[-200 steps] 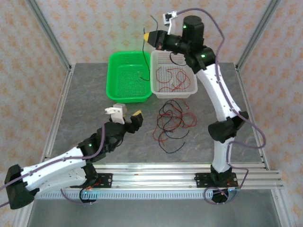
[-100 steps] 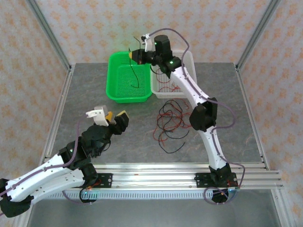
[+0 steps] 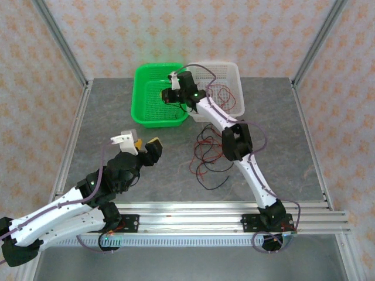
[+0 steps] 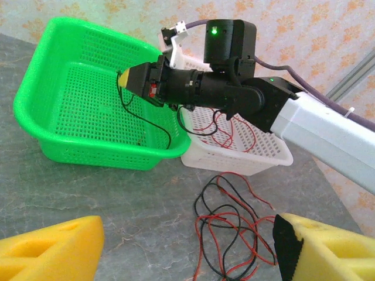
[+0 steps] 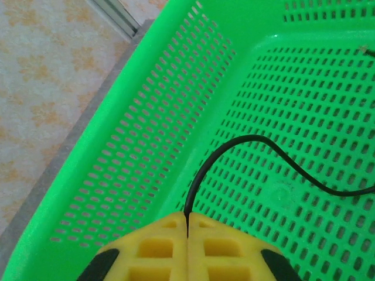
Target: Untangle the cables
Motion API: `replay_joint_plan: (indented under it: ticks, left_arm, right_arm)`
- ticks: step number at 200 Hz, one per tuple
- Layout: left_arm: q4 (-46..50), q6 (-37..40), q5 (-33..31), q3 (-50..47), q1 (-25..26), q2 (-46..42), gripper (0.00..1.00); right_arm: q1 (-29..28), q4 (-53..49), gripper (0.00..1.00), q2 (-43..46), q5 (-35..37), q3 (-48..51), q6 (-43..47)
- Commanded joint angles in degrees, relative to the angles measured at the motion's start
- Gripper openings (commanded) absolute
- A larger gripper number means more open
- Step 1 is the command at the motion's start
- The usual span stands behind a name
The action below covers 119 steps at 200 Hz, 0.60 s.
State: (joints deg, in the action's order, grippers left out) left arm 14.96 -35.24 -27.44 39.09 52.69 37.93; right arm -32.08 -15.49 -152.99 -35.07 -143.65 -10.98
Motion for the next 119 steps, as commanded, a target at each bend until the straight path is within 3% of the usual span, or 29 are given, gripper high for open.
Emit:
replay_joint_plan:
  ticks: [1,43,119]
  left_arm:
    - [2.63,-1.49,0.36,2.34,0.09,0.71,0.77]
    - [2.97,-2.23,0.57,2.89,0.07,1.01,0.76]
    - [5.9,-5.59,4.36,4.66,0.09,6.01,0.75]
  right_arm:
    - [-0.36,0.29,0.14,1.82,3.27,-3.03,-0.06]
    - [-0.42,-3.64,0.39,5.42,8.08,-3.56,-2.78]
    - [-0.36,-13.32,0.4,16.53,12.67,-0.65,-3.47]
